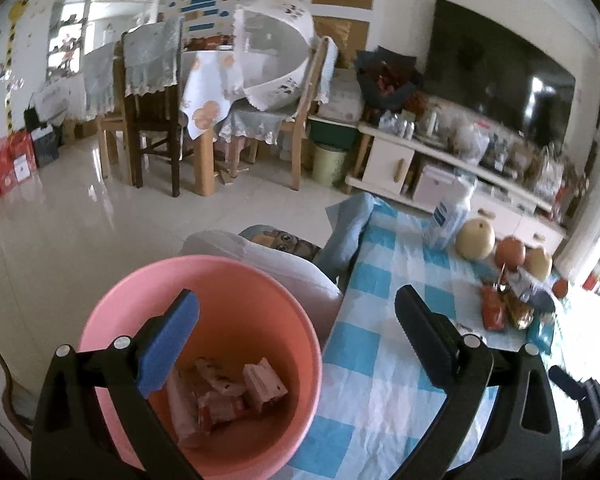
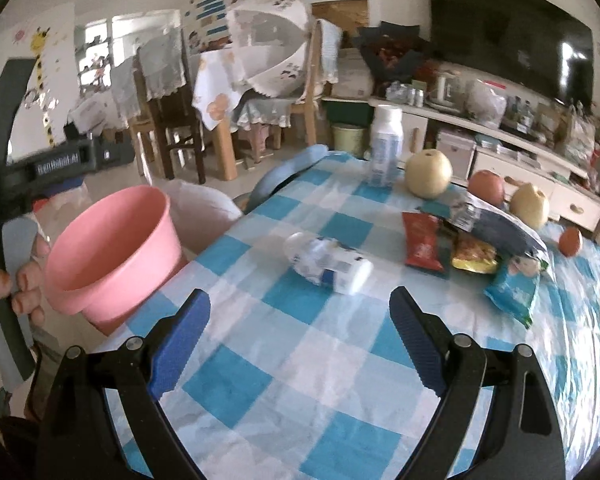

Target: Collect trash

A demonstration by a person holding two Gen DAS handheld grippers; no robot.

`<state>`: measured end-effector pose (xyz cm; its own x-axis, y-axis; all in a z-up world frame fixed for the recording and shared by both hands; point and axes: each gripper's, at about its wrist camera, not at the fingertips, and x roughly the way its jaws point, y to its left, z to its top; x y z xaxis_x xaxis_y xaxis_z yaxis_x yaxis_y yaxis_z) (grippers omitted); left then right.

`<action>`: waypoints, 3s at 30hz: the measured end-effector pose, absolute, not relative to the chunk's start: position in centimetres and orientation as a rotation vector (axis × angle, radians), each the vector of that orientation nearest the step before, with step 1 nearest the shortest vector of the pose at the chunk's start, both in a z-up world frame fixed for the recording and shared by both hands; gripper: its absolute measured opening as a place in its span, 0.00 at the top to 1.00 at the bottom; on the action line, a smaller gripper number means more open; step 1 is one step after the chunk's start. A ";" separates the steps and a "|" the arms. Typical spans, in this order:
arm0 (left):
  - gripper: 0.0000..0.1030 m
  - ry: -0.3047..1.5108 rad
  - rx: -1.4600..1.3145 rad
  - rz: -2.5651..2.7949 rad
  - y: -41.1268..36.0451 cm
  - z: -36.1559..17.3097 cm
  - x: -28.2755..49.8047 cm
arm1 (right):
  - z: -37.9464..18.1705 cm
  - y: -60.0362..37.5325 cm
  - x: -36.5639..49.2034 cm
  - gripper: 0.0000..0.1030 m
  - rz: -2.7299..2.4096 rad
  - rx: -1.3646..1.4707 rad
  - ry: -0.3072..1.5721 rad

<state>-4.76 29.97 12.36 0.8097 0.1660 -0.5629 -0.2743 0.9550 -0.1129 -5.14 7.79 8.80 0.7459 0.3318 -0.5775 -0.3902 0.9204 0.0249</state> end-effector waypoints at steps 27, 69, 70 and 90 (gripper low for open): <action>0.04 0.628 0.117 0.192 19.3 11.6 -3.1 | 11.3 -6.2 -5.4 0.08 0.223 0.115 0.547; 0.36 0.943 0.015 0.001 -2.7 7.7 22.9 | 7.8 -20.3 0.4 0.08 0.077 0.187 0.710; 0.39 0.953 0.019 0.006 -2.9 7.4 23.2 | 7.8 -20.5 0.3 0.08 0.078 0.191 0.711; 0.57 1.045 0.132 -0.240 -5.7 3.2 17.7 | 7.9 -22.1 -0.1 0.08 0.055 0.199 0.707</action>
<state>17.68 -5.67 3.18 0.4785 -0.1337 -0.8678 0.2587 0.9659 -0.0062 -0.12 -22.09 7.86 0.7600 0.1179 -0.6392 0.0167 0.9795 0.2006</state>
